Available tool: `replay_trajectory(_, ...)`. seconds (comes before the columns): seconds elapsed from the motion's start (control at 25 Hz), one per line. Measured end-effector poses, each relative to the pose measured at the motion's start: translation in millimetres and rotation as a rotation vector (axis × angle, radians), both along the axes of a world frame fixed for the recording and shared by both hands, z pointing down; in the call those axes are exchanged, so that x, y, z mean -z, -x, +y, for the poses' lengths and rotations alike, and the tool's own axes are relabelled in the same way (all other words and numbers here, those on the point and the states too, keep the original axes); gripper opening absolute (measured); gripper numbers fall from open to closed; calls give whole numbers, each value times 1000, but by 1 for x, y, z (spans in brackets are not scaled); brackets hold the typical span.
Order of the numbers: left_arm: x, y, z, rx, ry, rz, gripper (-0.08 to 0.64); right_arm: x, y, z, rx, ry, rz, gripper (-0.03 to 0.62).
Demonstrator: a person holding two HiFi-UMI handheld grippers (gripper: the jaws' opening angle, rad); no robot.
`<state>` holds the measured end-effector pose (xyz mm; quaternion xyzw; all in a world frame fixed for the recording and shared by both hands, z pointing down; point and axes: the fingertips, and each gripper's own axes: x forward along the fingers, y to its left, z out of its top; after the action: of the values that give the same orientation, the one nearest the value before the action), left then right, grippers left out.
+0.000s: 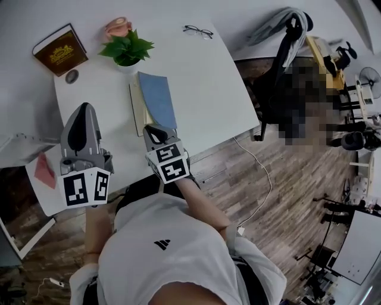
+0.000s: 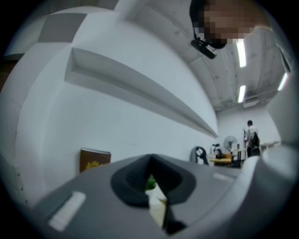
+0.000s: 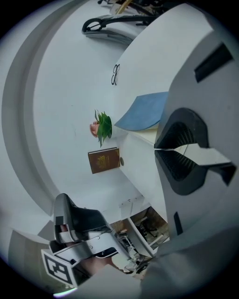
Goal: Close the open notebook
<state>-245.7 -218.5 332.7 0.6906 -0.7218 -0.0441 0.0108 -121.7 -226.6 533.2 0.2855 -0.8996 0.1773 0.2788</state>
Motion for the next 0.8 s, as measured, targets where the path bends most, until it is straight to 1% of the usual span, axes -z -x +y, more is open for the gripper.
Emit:
replay_trajectory(0.2,-2,12,15,39,7,-5,9,-24,15,8,44,-44,81,14)
replay_trajectory(0.32,-3,17,22,55,12,-9,9,-37,22,14,78,-49,116,17)
replay_trajectory(0.56,-4,28,33,79,16,-12,9,-55,45,35,152,5,112,11)
replay_trajectory(0.68,-6,34,37,83,20,-7,9,-56,48,38,155,17,93,8)
replay_trajectory(0.8,-8,37,37,80,19,0,9,-48,49,37,142,30,36,-3)
